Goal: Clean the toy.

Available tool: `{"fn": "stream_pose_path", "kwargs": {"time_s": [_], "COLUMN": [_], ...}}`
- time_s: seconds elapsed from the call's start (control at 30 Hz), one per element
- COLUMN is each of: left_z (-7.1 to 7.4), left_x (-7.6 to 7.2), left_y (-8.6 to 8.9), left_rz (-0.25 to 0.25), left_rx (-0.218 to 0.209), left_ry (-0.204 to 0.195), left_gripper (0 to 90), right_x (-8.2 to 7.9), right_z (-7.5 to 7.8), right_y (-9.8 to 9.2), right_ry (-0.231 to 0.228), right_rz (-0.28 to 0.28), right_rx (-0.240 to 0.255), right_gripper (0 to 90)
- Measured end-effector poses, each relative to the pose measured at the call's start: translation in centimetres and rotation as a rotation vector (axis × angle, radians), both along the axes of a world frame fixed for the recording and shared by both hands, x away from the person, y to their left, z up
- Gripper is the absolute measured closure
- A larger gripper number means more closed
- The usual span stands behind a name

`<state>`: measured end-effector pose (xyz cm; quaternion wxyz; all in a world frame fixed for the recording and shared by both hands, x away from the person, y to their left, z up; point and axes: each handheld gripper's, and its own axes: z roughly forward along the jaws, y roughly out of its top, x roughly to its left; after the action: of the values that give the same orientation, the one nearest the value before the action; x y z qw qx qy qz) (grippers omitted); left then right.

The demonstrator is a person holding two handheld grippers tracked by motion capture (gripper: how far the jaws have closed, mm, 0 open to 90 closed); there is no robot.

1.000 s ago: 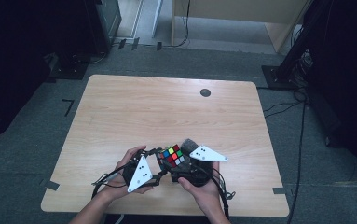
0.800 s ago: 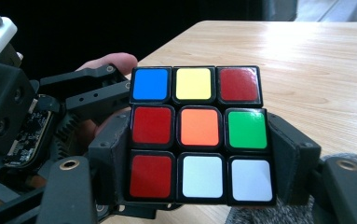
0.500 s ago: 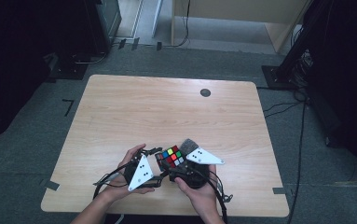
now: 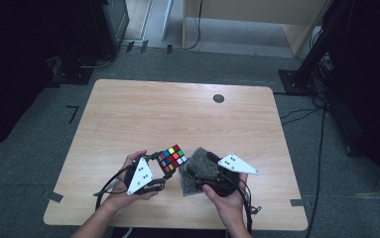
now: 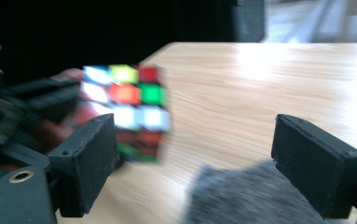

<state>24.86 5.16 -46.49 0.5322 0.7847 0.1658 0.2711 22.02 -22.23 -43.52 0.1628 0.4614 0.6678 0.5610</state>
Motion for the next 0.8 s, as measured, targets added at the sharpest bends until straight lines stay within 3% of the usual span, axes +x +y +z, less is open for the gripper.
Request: {"fn": "stream_pose_path", "kwargs": {"time_s": [0.1, 0.13, 0.2, 0.27, 0.37, 0.5, 0.57, 0.8], "left_z": [0.1, 0.1, 0.2, 0.2, 0.3, 0.5, 0.5, 0.7], "left_x": [0.4, 0.5, 0.7, 0.9, 1.1, 1.3, 1.3, 1.3], "left_y": [0.5, 0.8, 1.0, 1.1, 1.4, 1.7, 1.8, 2.0], "left_rz": [0.011, 0.015, 0.007, 0.013, 0.006, 0.001, 0.014, -0.005], "left_rx": [-0.028, -0.037, -0.048, -0.057, -0.084, -0.101, -0.106, -0.133], "left_ry": [0.031, 0.047, 0.076, 0.091, 0.122, 0.134, 0.138, 0.149], "left_gripper": [34.0, 34.0, 34.0, 34.0, 34.1, 34.1, 34.1, 34.2], "right_x": [0.6, 0.9, 1.4, 1.8, 2.5, 3.0, 3.1, 3.2], "right_z": [-1.1, -1.7, -3.3, -4.7, -6.2, -7.5, -8.1, -8.8], "right_y": [-0.5, -0.4, 0.2, 0.5, 0.7, 0.7, 1.0, 0.3], "right_ry": [0.033, 0.044, 0.059, 0.084, 0.144, 0.214, 0.219, 0.179], "right_rz": [-0.006, -0.003, -0.008, 0.006, 0.030, 0.079, 0.084, 0.122], "right_rx": [-0.059, -0.113, -0.268, -0.353, -0.383, -0.410, -0.459, -0.418], "right_gripper": [15.7, 15.6, 13.8, 13.7, 13.8, 17.1, 15.1, 13.4]}}
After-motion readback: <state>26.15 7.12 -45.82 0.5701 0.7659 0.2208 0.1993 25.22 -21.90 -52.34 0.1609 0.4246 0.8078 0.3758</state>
